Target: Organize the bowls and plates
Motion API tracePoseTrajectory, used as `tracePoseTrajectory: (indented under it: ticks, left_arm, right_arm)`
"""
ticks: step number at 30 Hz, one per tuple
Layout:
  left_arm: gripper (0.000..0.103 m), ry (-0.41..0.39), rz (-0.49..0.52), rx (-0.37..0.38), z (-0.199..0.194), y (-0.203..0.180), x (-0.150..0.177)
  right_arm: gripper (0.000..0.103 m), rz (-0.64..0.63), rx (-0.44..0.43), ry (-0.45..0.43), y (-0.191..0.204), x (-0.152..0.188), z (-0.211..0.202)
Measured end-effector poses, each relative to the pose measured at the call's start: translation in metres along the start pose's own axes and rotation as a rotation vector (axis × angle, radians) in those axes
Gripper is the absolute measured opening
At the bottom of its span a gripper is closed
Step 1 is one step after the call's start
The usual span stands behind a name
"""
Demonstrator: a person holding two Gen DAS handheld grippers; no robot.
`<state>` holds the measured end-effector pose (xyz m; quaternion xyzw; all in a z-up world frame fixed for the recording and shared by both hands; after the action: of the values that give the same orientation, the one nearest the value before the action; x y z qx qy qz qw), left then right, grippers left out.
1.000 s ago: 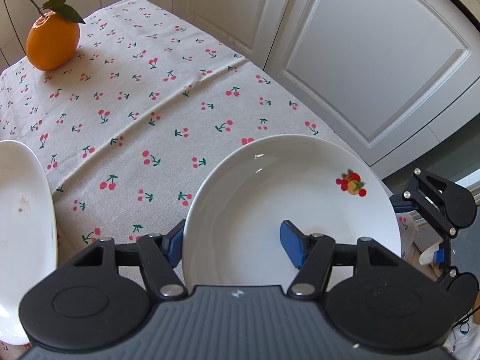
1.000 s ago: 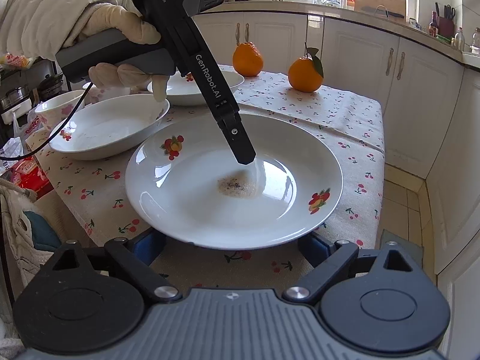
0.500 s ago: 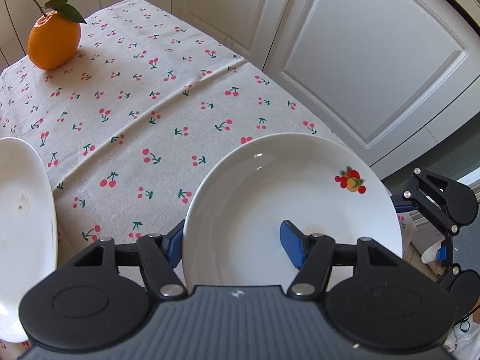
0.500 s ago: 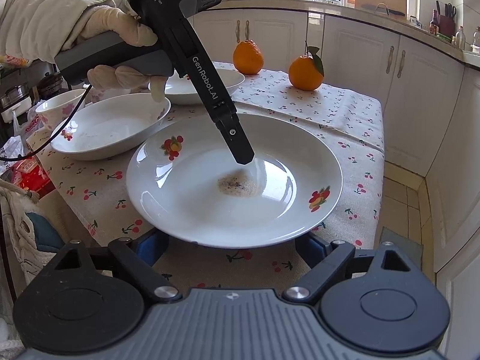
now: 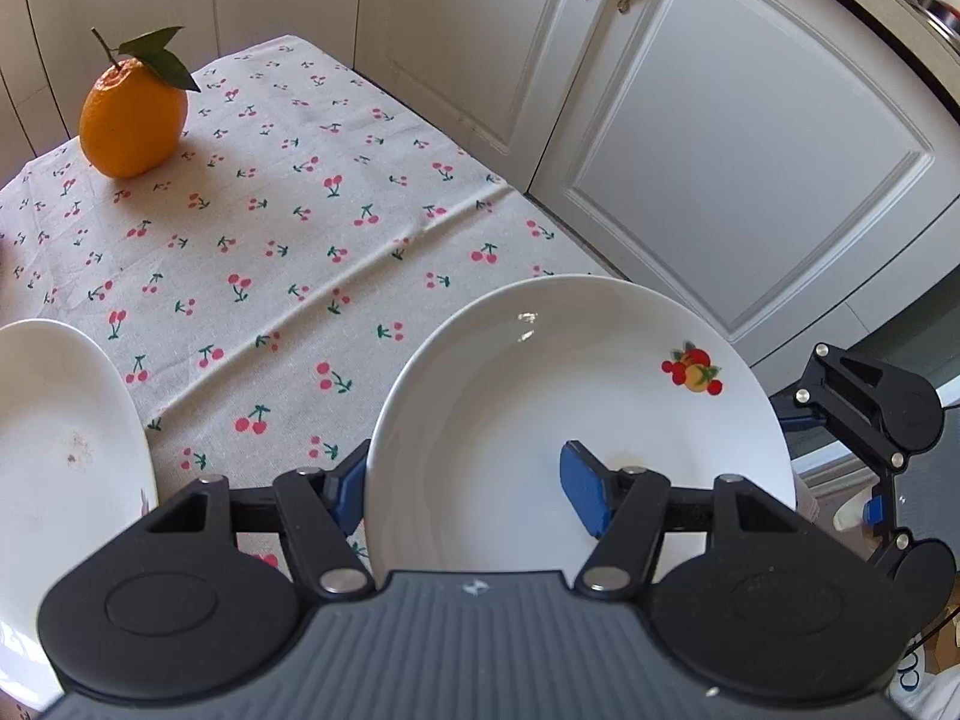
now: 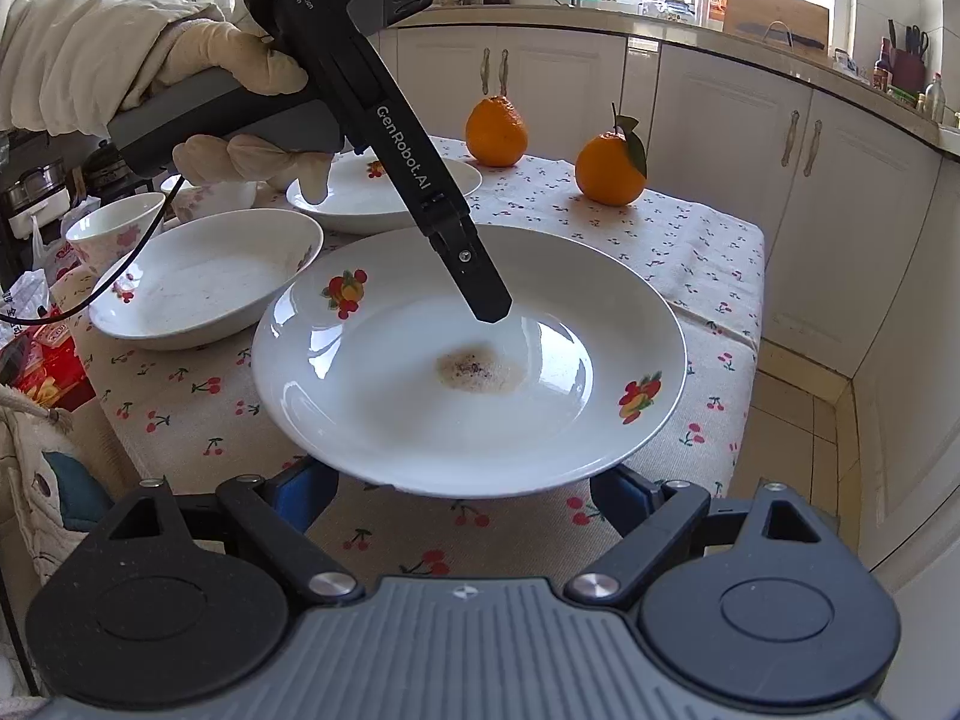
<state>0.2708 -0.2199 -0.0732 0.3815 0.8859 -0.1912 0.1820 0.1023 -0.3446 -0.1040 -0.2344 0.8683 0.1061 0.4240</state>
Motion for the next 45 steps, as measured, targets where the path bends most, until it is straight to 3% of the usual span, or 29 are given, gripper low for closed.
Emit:
tracePoseTrajectory:
  ticks: [24, 45]
  left_arm:
    - [0.063, -0.066, -0.04, -0.015, 0.04, 0.043, -0.06]
    - [0.064, -0.079, -0.041, -0.044, 0.057, 0.051, -0.073]
  right_arm:
    - [0.094, 0.001, 0.035, 0.005, -0.06, -0.028, 0.047]
    - [0.094, 0.047, 0.057, 0.021, -0.073, -0.024, 0.066]
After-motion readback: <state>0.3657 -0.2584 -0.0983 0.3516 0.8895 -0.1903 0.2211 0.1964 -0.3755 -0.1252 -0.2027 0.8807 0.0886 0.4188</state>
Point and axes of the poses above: each gripper's, at about its wrist camera, not at the fingertips, and z roughly the way its jaws point, y to its left, x to its underside, the point moved 4 cm from there along z, roughly the way its jaws point, and after that the axes turned 2 degrees about -y, right-handed, at the moved point
